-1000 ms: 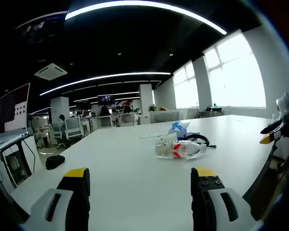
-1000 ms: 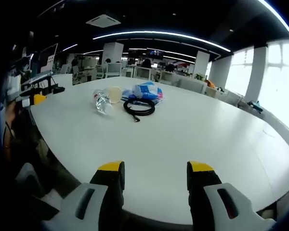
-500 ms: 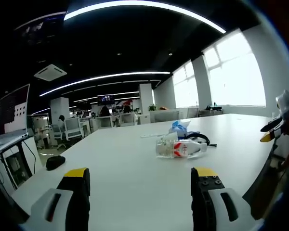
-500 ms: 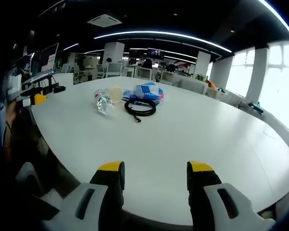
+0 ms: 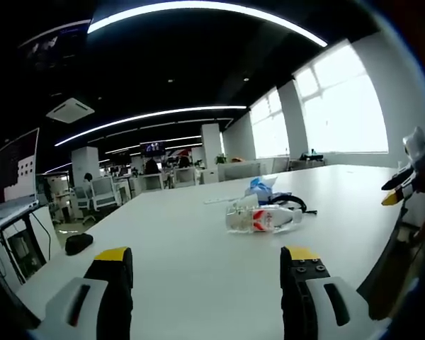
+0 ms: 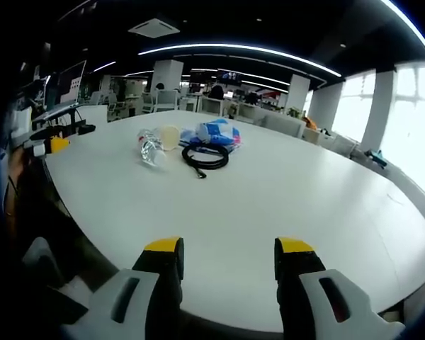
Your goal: Arrange the tabletop items into an orderly group along one side of the table until the central work area is clear of visible clutter.
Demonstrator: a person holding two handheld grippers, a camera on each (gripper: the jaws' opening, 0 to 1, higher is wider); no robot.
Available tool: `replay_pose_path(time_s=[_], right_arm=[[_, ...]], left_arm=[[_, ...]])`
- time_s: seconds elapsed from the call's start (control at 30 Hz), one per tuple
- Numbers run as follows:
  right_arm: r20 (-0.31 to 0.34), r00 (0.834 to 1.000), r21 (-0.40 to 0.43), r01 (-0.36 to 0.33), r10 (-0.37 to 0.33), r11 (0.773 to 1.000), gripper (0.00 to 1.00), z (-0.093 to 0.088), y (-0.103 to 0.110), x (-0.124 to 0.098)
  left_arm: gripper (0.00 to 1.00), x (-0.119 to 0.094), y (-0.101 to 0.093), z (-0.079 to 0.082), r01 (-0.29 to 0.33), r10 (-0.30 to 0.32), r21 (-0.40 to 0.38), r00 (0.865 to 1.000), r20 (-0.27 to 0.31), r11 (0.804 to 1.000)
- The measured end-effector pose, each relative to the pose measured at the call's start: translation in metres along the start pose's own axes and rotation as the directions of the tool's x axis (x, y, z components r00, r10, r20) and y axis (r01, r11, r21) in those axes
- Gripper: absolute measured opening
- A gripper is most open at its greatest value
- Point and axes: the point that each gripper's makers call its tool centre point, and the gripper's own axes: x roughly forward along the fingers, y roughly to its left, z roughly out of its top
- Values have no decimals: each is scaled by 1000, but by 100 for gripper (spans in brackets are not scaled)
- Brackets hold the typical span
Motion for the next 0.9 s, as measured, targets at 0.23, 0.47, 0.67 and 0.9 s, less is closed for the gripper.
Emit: replay_pose_path(time_s=[0.23,0.47,0.67,0.9], right_arm=[[-2,1000,-4,-1,1,1000,49,0,0,0],[-2,1000,-4,1,-1,1000,49,0,0,0],[-4,1000,-2,2,-2,1000,49,-1,0,1],[-6,1000,1,11,-11,1000,49,-2,-2,-1]], left_arm=[[85,3,-4,1,1,-2,43,1000,14,999],[84,4,-12,16,-9,-9,173,995,101,985],[84,7,-18,20,-31,-2,283,993,116,959],[84,12,-25,13,-17,-15,356,996,87,934]])
